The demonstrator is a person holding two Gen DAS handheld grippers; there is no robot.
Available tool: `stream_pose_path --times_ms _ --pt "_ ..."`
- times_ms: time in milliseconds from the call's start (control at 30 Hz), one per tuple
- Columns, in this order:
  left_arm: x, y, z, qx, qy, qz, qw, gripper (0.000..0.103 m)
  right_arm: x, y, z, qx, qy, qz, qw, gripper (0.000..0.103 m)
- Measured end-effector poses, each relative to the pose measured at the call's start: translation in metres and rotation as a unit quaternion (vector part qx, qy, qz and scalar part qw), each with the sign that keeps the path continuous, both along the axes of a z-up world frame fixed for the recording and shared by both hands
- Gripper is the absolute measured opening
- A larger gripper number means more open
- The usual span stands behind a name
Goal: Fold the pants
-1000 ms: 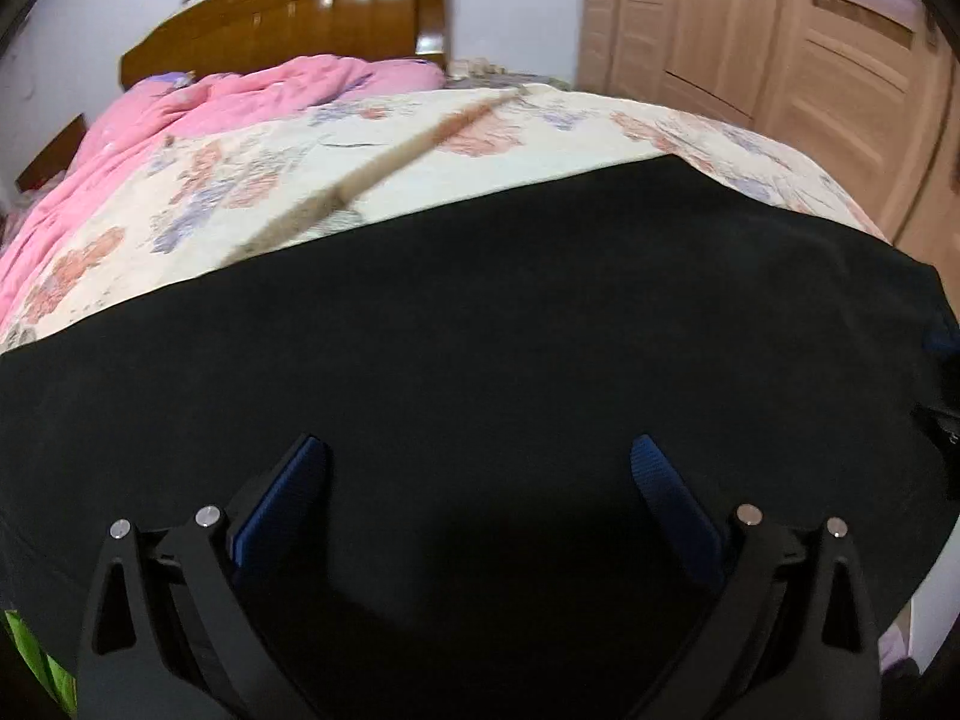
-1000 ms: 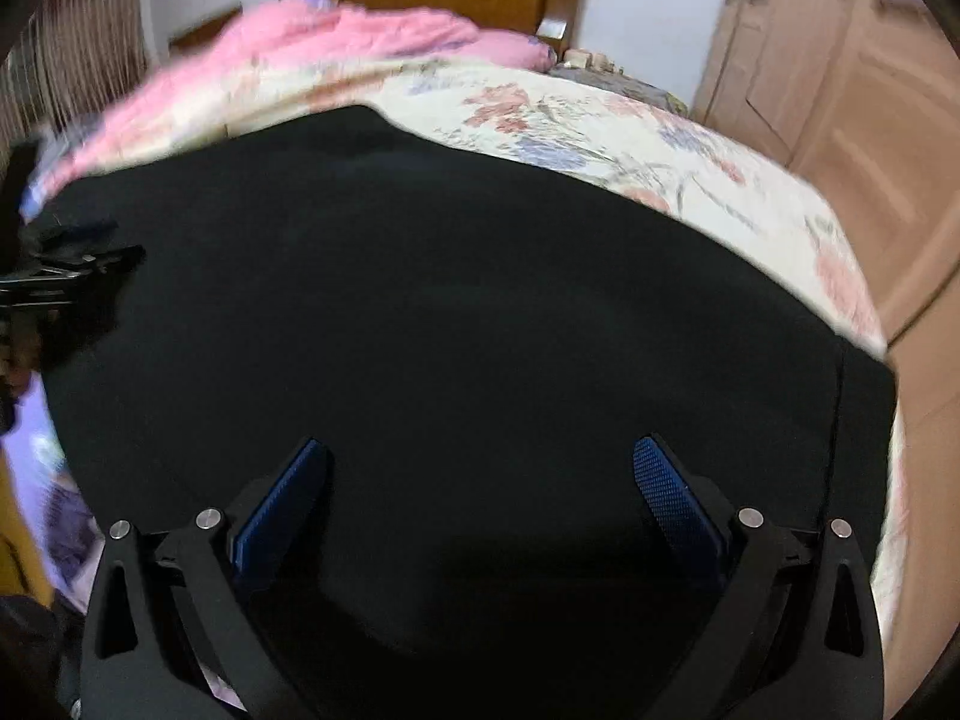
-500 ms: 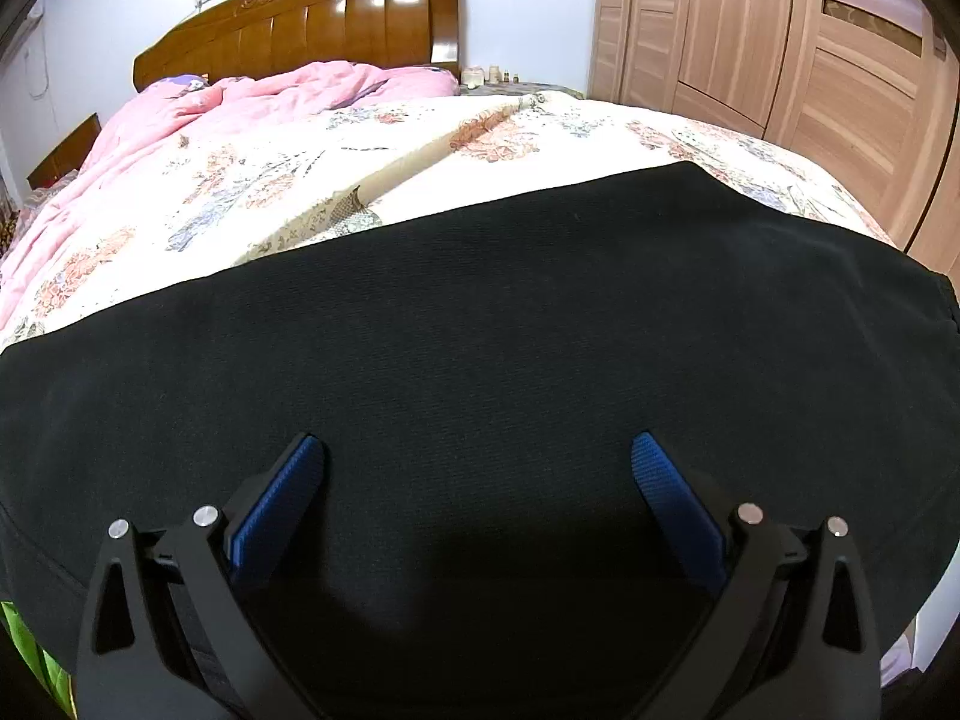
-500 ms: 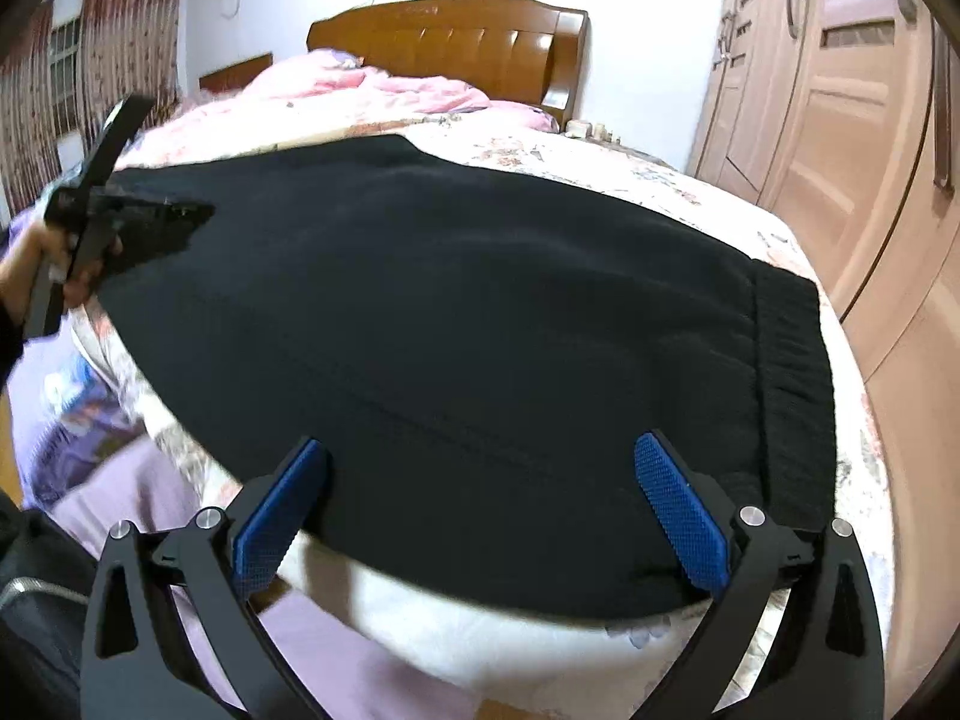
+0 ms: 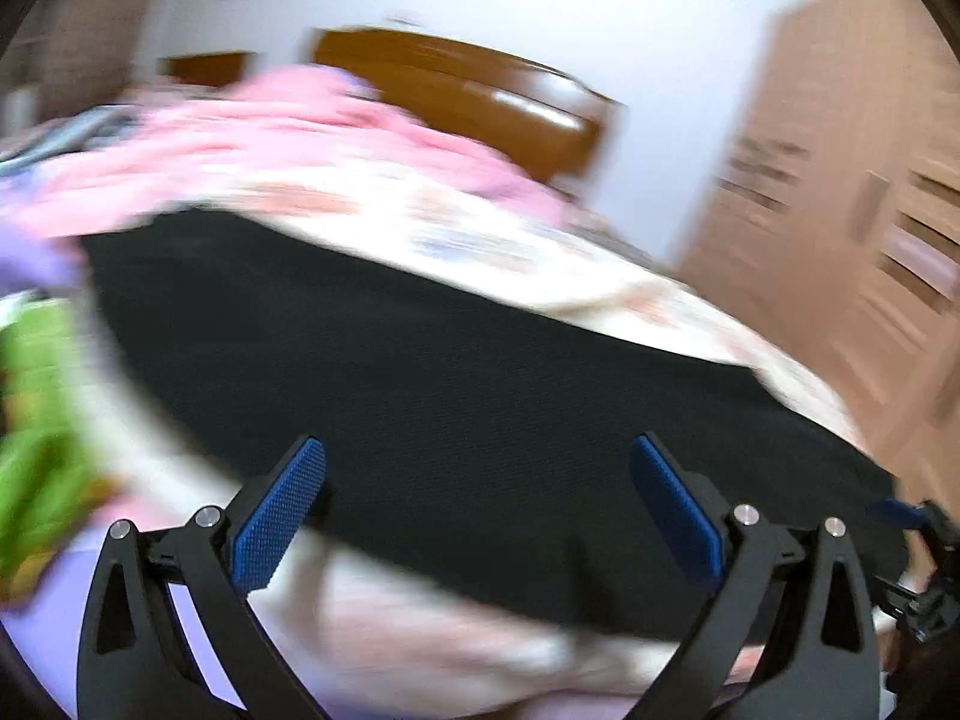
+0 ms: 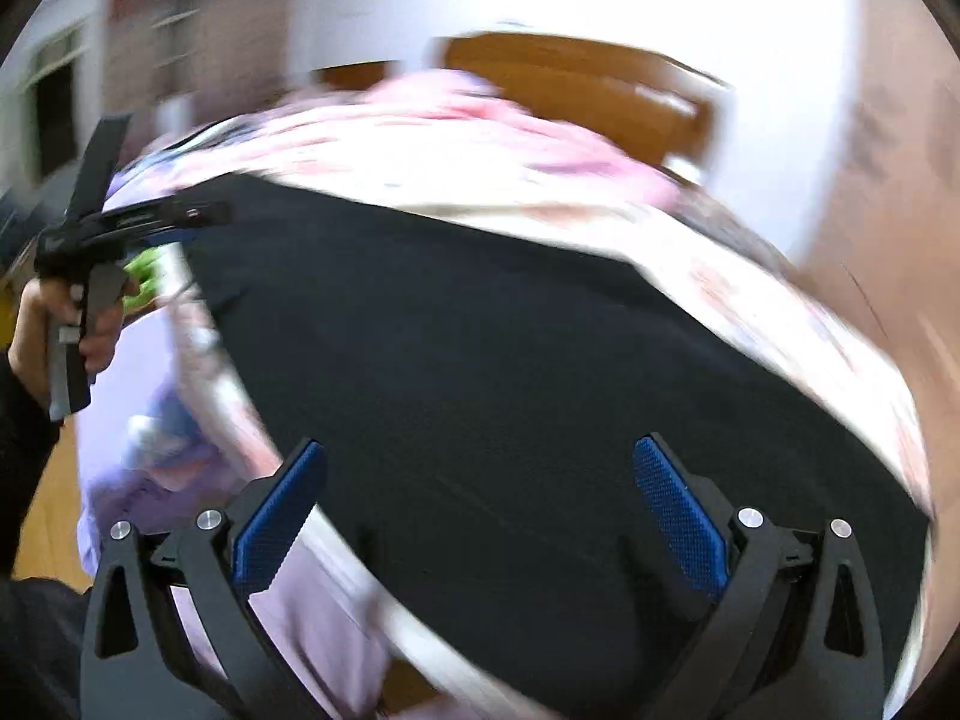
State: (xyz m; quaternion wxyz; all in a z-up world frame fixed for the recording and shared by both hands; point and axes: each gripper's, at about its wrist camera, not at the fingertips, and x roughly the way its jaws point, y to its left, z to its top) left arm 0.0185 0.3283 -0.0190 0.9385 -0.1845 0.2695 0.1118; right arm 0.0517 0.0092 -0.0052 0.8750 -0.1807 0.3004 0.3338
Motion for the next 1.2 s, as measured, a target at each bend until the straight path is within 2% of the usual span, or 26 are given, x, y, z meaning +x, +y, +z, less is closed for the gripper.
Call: stream_pose_path --times_ms 67,167,300,400,467,600,633,667,733,800,833,900,1000,1033,1133,1200 --pt "-0.026 0.033 -0.003 0.006 0.008 0.053 0.9985 0.101 0.006 0.069 0.001 -0.013 -0.009 0.064 0.998 0.098" --pt "-0.073 0.082 -0.009 -0.003 0.013 0.132 0.9911 0.101 0.008 0.159 -0.002 -0.034 -0.011 0.142 0.989 0.097" --pt "-0.118 0.119 -0.023 -0.026 0.019 0.178 0.9836 0.101 0.008 0.244 -0.017 -0.082 -0.016 0.196 0.977 0.081" --pt "-0.129 0.129 -0.034 -0.044 0.023 0.175 0.9833 0.101 0.013 0.294 -0.032 -0.117 -0.026 0.212 0.97 0.08" --pt "-0.134 0.132 -0.04 -0.052 0.023 0.172 0.9835 0.101 0.011 0.325 -0.039 -0.144 -0.048 0.219 0.964 0.079" --pt "-0.126 0.128 -0.052 -0.067 0.023 0.151 0.986 0.101 -0.001 0.367 -0.05 -0.192 -0.11 0.243 0.944 0.079" --pt "-0.125 0.13 -0.054 -0.07 0.022 0.149 0.9862 0.101 -0.005 0.376 -0.054 -0.208 -0.141 0.241 0.937 0.078" --pt "-0.123 0.131 -0.055 -0.08 0.019 0.143 0.9863 0.101 -0.007 0.383 -0.056 -0.219 -0.164 0.234 0.933 0.076" --pt "-0.119 0.133 -0.057 -0.095 0.014 0.133 0.9864 0.101 -0.004 0.394 -0.055 -0.224 -0.185 0.224 0.93 0.066" --pt "-0.114 0.134 -0.059 -0.116 0.012 0.12 0.9859 0.101 -0.001 0.396 -0.055 -0.231 -0.199 0.22 0.926 0.062" --pt "-0.112 0.135 -0.06 -0.13 0.01 0.112 0.9851 0.101 0.0 0.394 -0.054 -0.224 -0.19 0.228 0.928 0.06" --pt "-0.108 0.139 -0.061 -0.162 0.0 0.099 0.9817 0.101 0.005 0.388 -0.049 -0.194 -0.16 0.244 0.937 0.032" --pt "-0.097 0.15 -0.059 -0.212 -0.028 0.077 0.9739 0.101 0.032 0.366 -0.026 -0.081 -0.068 0.234 0.966 0.025" --pt "-0.088 0.155 -0.058 -0.228 -0.036 0.066 0.9707 0.101 0.041 0.363 -0.022 -0.052 -0.041 0.23 0.971 0.024" --pt "-0.056 0.169 -0.055 -0.278 -0.057 0.025 0.9585 0.101 0.06 0.353 -0.013 0.005 0.012 0.224 0.975 0.023" --pt "-0.032 0.177 -0.05 -0.309 -0.074 0.003 0.9481 0.101 0.063 0.353 -0.011 0.014 0.02 0.224 0.974 0.023"
